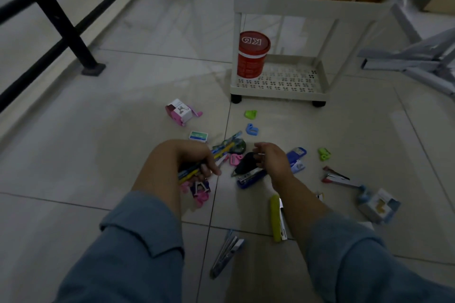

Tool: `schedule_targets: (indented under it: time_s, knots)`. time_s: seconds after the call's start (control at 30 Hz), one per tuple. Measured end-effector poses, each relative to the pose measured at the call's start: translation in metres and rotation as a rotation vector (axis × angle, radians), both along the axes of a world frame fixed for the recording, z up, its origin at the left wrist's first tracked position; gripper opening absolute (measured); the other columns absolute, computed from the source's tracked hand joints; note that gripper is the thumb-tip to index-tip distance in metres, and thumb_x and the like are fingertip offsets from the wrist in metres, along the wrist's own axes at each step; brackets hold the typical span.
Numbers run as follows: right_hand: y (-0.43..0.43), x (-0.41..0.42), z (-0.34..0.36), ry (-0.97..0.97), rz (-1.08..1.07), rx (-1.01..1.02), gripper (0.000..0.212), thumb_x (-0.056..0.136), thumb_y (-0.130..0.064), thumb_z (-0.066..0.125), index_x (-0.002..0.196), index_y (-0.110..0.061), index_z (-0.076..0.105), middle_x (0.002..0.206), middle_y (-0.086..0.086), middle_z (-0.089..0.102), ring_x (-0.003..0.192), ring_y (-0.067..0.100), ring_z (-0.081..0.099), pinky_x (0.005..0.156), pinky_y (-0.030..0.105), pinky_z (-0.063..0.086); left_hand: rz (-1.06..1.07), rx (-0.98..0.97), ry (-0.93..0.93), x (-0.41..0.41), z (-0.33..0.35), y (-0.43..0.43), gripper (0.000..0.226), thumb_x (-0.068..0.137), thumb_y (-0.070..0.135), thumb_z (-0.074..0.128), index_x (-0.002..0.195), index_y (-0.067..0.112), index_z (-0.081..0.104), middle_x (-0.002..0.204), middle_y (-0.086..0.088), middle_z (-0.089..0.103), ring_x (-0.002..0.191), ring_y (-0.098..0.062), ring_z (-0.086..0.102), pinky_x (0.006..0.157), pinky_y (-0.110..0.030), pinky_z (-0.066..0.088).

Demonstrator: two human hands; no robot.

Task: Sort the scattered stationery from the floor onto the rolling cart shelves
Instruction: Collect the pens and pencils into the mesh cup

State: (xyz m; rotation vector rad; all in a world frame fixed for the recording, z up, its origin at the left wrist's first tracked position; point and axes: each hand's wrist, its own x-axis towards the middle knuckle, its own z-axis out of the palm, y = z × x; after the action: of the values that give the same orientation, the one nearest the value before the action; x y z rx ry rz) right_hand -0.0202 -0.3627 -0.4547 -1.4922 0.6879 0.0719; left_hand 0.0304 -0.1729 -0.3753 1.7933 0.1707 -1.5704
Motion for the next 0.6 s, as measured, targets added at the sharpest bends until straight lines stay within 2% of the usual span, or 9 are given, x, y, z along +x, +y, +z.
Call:
schedule_targets:
  time_s: [0.1,0.17,0.27,0.33,0.37,0.47,0.53,0.6]
  knots:
    - [0.004,0.013,0.017,-0.021,-0.076,0.302,0.041,0.102,-0.032,0.03,0.123,-0.007,0.054,0.119,0.008,0.055,0.111,0.022,0.051,0.092,0.035,0.042,0.037,-0.103,0.033,-0.001,-0.005,-0.008,0.017,0.095,0.009,0.039,0.089,0.006,0.055,0.047,0.004,0.035,0.04,-0.01,0.037,0.043,-0.02,0.037]
    - [0.005,0.02,0.028,-0.082,-0.1,0.384,0.039,0.102,-0.036,0.031,0.115,-0.011,0.057,0.121,0.007,0.056,0.113,0.021,0.051,0.095,0.036,0.039,0.02,-0.148,0.068,-0.006,-0.008,-0.017,0.02,0.097,0.01,0.036,0.088,0.008,0.054,0.046,0.004,0.035,0.04,-0.01,0.037,0.043,-0.02,0.043]
    - [0.006,0.03,0.038,-0.139,-0.036,0.307,0.028,0.099,-0.024,0.04,0.096,-0.013,0.065,0.118,0.007,0.062,0.109,0.02,0.057,0.089,0.032,0.044,0.016,-0.189,0.074,-0.007,-0.012,-0.026,0.021,0.099,0.011,0.035,0.089,0.009,0.054,0.044,0.005,0.036,0.042,-0.01,0.038,0.058,-0.029,0.051]
    - [0.005,0.033,0.04,-0.135,0.05,0.227,0.028,0.098,-0.022,0.042,0.097,-0.013,0.068,0.12,0.008,0.064,0.11,0.02,0.057,0.088,0.029,0.045,0.044,-0.222,0.057,-0.006,-0.012,-0.03,0.021,0.101,0.015,0.035,0.093,0.011,0.054,0.044,0.006,0.035,0.041,-0.009,0.039,0.074,-0.033,0.052]
    - [0.005,0.034,0.042,-0.129,0.088,0.213,0.029,0.098,-0.023,0.041,0.101,-0.013,0.068,0.122,0.006,0.063,0.112,0.02,0.056,0.088,0.029,0.046,0.05,-0.238,0.04,-0.005,-0.011,-0.032,0.02,0.101,0.017,0.037,0.096,0.012,0.055,0.044,0.007,0.035,0.04,-0.008,0.04,0.075,-0.033,0.052]
    - [0.003,0.035,0.05,-0.122,0.14,0.2,0.03,0.097,-0.026,0.043,0.11,-0.014,0.067,0.123,0.007,0.062,0.109,0.022,0.057,0.084,0.029,0.048,0.036,-0.288,-0.041,-0.005,-0.007,-0.037,0.016,0.1,0.018,0.04,0.101,0.016,0.056,0.048,0.007,0.034,0.039,-0.005,0.04,0.063,-0.024,0.052]
    - [0.001,0.039,0.055,-0.147,0.038,0.193,0.029,0.095,-0.026,0.045,0.115,-0.015,0.064,0.123,0.009,0.06,0.105,0.02,0.056,0.082,0.029,0.048,0.022,-0.314,-0.095,-0.006,-0.006,-0.04,0.014,0.1,0.015,0.041,0.101,0.016,0.055,0.056,0.003,0.032,0.038,-0.003,0.038,0.051,-0.019,0.047]
    - [-0.003,0.043,0.058,-0.157,0.002,0.174,0.033,0.097,-0.026,0.043,0.123,-0.016,0.06,0.124,0.003,0.056,0.109,0.015,0.052,0.086,0.03,0.044,0.004,-0.314,-0.108,-0.007,-0.006,-0.043,0.012,0.099,0.014,0.043,0.099,0.015,0.054,0.059,0.001,0.032,0.037,-0.004,0.036,0.045,-0.015,0.039]
